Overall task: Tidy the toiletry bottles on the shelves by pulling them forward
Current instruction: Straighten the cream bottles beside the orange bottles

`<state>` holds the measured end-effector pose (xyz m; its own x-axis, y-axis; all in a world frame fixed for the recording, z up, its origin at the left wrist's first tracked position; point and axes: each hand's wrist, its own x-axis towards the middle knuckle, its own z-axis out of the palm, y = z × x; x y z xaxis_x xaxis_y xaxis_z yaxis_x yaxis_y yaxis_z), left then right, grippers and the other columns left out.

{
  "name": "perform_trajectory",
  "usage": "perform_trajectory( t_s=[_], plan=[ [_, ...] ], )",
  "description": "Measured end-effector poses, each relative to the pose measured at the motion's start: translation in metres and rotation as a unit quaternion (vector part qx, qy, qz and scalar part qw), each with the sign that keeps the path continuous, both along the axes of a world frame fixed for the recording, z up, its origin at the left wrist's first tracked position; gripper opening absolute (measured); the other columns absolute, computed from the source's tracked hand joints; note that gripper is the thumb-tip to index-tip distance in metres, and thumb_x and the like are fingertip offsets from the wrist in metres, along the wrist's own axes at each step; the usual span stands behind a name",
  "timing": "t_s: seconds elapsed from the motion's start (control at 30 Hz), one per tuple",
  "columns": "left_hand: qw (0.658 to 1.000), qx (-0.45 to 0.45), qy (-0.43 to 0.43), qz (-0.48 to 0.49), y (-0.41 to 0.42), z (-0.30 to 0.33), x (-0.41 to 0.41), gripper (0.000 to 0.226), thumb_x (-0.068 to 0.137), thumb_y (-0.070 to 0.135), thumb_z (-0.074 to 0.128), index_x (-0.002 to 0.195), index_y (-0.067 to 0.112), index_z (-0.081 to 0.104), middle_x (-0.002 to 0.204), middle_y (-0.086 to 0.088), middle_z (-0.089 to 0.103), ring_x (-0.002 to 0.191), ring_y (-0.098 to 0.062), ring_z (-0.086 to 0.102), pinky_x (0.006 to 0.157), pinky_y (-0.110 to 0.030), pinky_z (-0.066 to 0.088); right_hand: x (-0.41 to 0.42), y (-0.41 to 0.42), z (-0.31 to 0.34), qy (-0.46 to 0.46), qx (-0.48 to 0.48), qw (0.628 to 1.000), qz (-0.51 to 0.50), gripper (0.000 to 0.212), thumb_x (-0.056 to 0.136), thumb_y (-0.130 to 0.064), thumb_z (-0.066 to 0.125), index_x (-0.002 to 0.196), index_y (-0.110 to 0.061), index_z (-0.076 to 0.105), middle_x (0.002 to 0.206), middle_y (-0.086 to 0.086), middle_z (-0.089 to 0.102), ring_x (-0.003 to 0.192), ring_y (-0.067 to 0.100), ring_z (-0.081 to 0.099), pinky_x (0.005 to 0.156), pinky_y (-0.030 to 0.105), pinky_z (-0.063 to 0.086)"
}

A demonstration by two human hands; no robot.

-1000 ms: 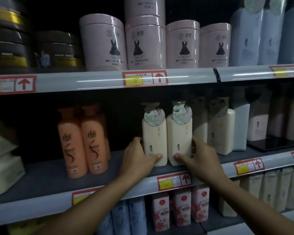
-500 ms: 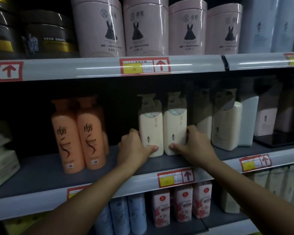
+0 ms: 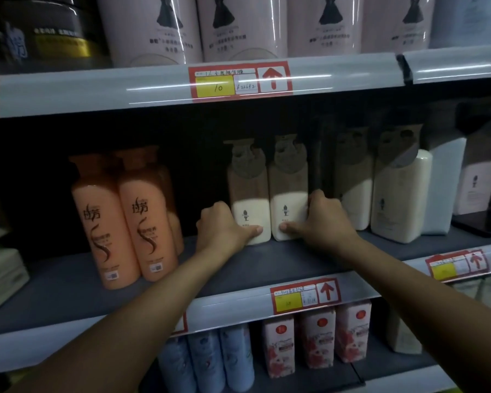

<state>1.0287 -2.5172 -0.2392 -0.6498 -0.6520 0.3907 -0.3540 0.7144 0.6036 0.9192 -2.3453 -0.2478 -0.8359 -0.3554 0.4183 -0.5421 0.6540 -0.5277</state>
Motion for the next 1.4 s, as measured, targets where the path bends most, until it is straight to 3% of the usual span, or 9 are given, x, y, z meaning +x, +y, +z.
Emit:
perform_trajectory(
  t_s=[0.37,0.8,0.93,1.03,1.13,1.27,1.4],
  plan=[
    [1.0,0.008,0.007,0.007,-0.005,-0.005,-0.005,0.058,0.064,0.054,0.096,0.097,0.013,0.073,0.105,-0.009,0.075,0.102,-0.029,0.071,0.072,-0.035,0.051,-0.003,-0.002,0.003,-0.014,0.001,1.0,-0.003,0.077,0.073,-0.054,0.089,0.122,-0.008,0.052,0.124,0.019,0.065,0.112,0.038,0.064,0.091,0.05,0.057],
    [1.0,0.017,0.019,-0.001,-0.002,-0.005,-0.002,0.056,0.064,0.052,0.097,0.099,0.014,0.074,0.104,-0.005,0.077,0.099,-0.025,0.072,0.08,-0.038,0.059,0.004,-0.005,0.002,-0.031,-0.015,0.999,-0.005,0.076,0.078,-0.049,0.087,0.128,-0.007,0.047,0.13,0.02,0.061,0.119,0.04,0.061,0.098,0.052,0.055],
    [0.999,0.044,0.012,-0.026,-0.005,-0.007,0.002,0.055,0.068,0.037,0.098,0.108,0.014,0.071,0.114,-0.006,0.077,0.106,-0.022,0.072,0.089,-0.035,0.058,0.006,-0.003,0.003,-0.042,-0.009,0.999,0.007,0.069,0.081,-0.043,0.087,0.125,-0.009,0.047,0.127,0.018,0.064,0.116,0.038,0.064,0.096,0.052,0.056],
    [0.996,0.074,0.012,-0.046,-0.007,-0.006,0.01,0.061,0.075,0.023,0.094,0.129,0.009,0.068,0.128,-0.008,0.074,0.117,-0.022,0.07,0.098,-0.031,0.053,0.009,0.004,-0.002,-0.038,0.013,0.999,0.011,0.058,0.085,-0.04,0.084,0.124,-0.008,0.054,0.122,0.016,0.067,0.112,0.036,0.065,0.094,0.048,0.056],
    [0.999,0.041,0.014,-0.01,-0.002,-0.006,0.019,0.062,0.082,0.022,0.085,0.138,0.009,0.062,0.134,-0.011,0.07,0.125,-0.026,0.065,0.101,-0.031,0.049,0.015,0.017,-0.008,-0.004,-0.008,1.0,0.02,0.039,0.093,-0.031,0.073,0.123,-0.01,0.058,0.113,0.013,0.07,0.104,0.033,0.067,0.089,0.049,0.058],
    [0.996,-0.015,0.091,-0.017,0.019,-0.01,0.029,0.036,0.082,0.014,0.077,0.115,0.017,0.063,0.117,-0.005,0.068,0.109,-0.023,0.066,0.084,-0.028,0.047,0.027,0.045,-0.011,0.089,-0.039,0.995,-0.011,0.029,0.096,-0.025,0.063,0.124,-0.016,0.062,0.111,0.009,0.072,0.101,0.032,0.068,0.082,0.049,0.058],
    [0.979,-0.065,0.131,-0.142,0.055,-0.014,0.03,0.027,0.082,0.004,0.072,0.096,0.023,0.059,0.099,0.003,0.062,0.086,-0.013,0.061,0.071,-0.015,0.041,0.03,0.079,-0.018,0.139,-0.129,0.98,-0.063,0.028,0.096,-0.02,0.065,0.123,-0.017,0.06,0.118,0.007,0.064,0.101,0.028,0.065,0.085,0.049,0.057]
  ],
)
